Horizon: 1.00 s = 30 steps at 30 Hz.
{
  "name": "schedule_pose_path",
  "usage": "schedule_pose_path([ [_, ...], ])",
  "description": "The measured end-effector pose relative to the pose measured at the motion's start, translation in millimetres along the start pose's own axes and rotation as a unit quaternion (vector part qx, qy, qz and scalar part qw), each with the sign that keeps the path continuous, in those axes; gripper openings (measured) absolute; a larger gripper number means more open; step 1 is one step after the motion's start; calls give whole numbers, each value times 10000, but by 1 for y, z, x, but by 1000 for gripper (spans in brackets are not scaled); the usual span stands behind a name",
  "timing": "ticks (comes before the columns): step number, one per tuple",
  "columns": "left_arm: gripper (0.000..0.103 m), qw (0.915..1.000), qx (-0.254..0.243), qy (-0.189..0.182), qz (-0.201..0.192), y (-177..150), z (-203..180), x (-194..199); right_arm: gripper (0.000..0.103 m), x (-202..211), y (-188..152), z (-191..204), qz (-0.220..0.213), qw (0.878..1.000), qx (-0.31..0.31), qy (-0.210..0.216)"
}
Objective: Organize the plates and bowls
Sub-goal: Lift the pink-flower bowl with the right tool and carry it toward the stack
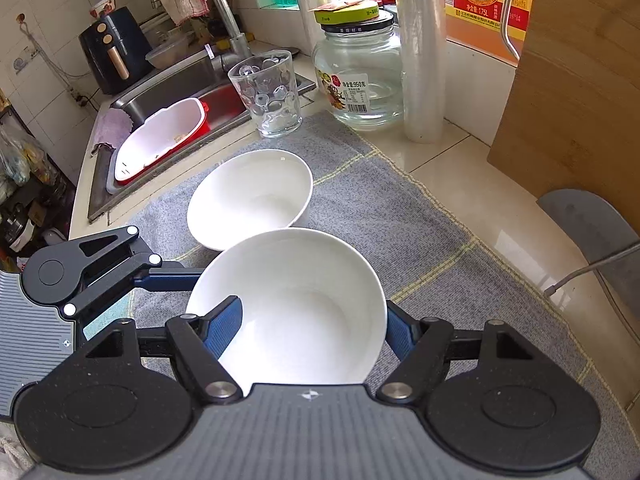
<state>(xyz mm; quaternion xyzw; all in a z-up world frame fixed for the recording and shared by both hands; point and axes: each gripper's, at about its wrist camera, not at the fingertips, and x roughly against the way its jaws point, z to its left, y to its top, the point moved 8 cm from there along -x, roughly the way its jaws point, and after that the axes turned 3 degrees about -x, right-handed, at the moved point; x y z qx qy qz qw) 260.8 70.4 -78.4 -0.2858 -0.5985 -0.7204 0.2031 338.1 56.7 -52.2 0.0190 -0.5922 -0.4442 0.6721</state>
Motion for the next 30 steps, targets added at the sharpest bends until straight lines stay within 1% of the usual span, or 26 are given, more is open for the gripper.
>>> schedule_pose_path([
  [13,83,9989,-302,-359,-83,3,-22,35,80,48,-25,25,-318,9992,-115,-217],
  [17,83,9977,-433,-497,-133,5,-30,46,80,61,-34,29,-426,9983,-238,-311],
  [24,83,9944,-636,-828,-183,1,-45,56,80,80,-56,31,-535,9961,-487,-506],
  [30,83,9894,-850,-1152,-223,-1,-61,65,80,96,-76,32,-602,9928,-712,-755],
])
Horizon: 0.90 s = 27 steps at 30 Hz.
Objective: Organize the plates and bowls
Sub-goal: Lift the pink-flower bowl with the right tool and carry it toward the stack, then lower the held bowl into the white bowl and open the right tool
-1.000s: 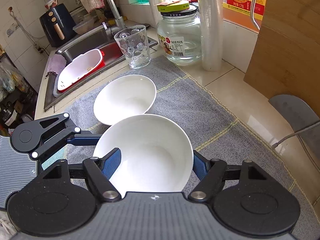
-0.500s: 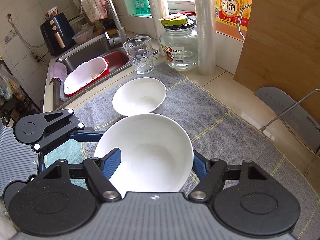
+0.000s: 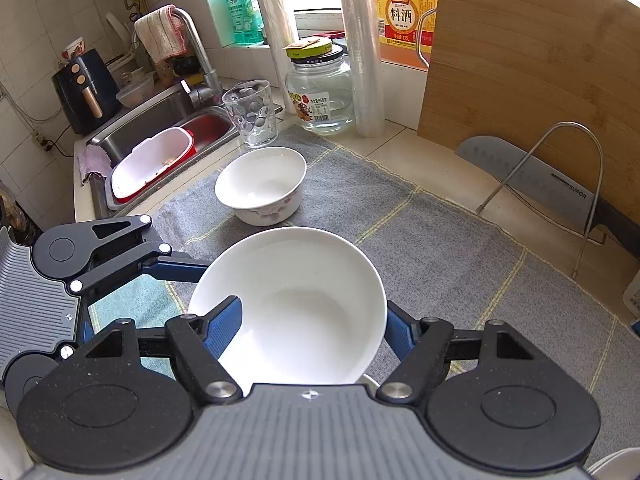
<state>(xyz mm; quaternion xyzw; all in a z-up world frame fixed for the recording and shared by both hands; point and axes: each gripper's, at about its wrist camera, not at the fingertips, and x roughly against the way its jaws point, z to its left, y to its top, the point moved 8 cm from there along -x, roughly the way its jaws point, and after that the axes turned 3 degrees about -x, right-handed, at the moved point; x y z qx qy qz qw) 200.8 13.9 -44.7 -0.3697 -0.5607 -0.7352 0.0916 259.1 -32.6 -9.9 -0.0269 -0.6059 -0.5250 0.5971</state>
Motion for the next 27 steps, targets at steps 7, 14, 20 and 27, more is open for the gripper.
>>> schedule_pose_path([
  [7,83,9989,-249,-395,-20,2,-21,1,80,19,-23,-7,-73,9991,-318,-269],
  [14,83,9971,-361,-666,111,-6,-36,1,80,23,-44,-12,-26,9977,-552,-380],
  [20,83,9959,-402,-771,249,-13,-43,-2,80,19,-55,-12,51,9970,-662,-398],
  [27,83,9950,-425,-819,369,-18,-48,-6,80,15,-61,-14,120,9966,-716,-385],
])
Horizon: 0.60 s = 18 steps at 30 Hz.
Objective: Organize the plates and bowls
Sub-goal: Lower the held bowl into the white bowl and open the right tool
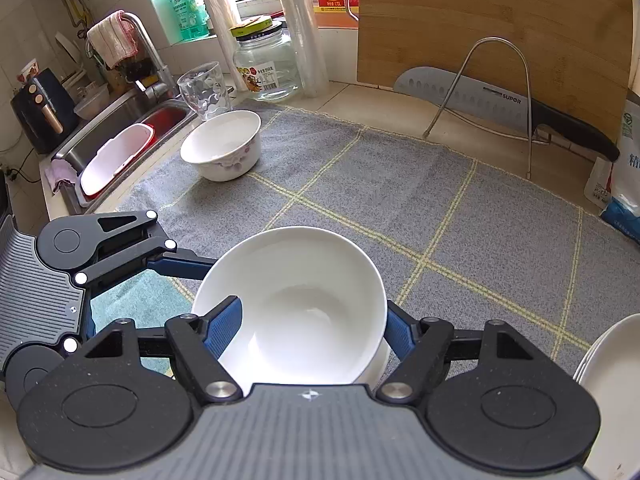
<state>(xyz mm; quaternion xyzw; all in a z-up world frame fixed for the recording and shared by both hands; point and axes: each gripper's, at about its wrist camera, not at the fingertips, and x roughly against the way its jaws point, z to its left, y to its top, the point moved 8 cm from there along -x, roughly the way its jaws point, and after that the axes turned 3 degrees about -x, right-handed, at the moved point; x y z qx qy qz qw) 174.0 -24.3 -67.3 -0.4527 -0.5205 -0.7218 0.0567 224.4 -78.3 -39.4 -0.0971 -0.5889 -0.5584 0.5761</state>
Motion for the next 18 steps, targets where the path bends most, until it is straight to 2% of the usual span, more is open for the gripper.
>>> schedule_pose_path([
  [18,83,9999,-51,-18,136,0,-1,-8,80,-7,-5,-3,73,10000,11,0],
])
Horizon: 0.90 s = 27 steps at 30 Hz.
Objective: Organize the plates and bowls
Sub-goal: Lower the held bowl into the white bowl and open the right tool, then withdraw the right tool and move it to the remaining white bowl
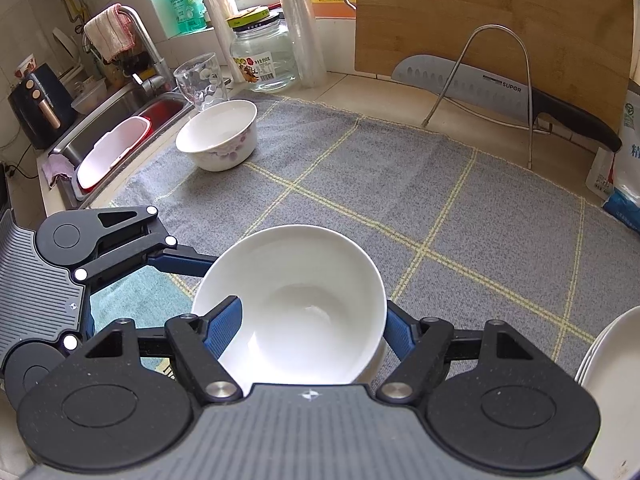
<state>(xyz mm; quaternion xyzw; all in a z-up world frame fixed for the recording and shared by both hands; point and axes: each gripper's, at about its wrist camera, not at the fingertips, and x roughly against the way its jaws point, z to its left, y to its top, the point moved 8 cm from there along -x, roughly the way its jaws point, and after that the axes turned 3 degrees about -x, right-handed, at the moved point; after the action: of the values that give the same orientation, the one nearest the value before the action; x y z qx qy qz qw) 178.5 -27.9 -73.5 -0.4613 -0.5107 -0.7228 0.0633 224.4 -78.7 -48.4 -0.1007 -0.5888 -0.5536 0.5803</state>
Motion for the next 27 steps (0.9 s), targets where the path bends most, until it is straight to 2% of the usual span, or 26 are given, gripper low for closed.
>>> schedule_pose_path([
  [12,86,10000,31,3,29,-2,0,-4,80,-1,-1,-1,-8,10000,-19,-40],
  [13,86,10000,43,-2,30,-2,1,-4,81,-1,-1,-1,-5,10000,-15,-44],
  [15,88,10000,28,24,14,-2,2,-4,89,-1,-2,-1,-11,10000,-9,-56],
  [17,94,9999,-43,115,-86,0,2,-1,97,0,-2,1,-65,10000,38,-33],
  [27,95,9999,-109,39,-117,-3,5,12,102,8,0,6,-185,9994,237,-197],
])
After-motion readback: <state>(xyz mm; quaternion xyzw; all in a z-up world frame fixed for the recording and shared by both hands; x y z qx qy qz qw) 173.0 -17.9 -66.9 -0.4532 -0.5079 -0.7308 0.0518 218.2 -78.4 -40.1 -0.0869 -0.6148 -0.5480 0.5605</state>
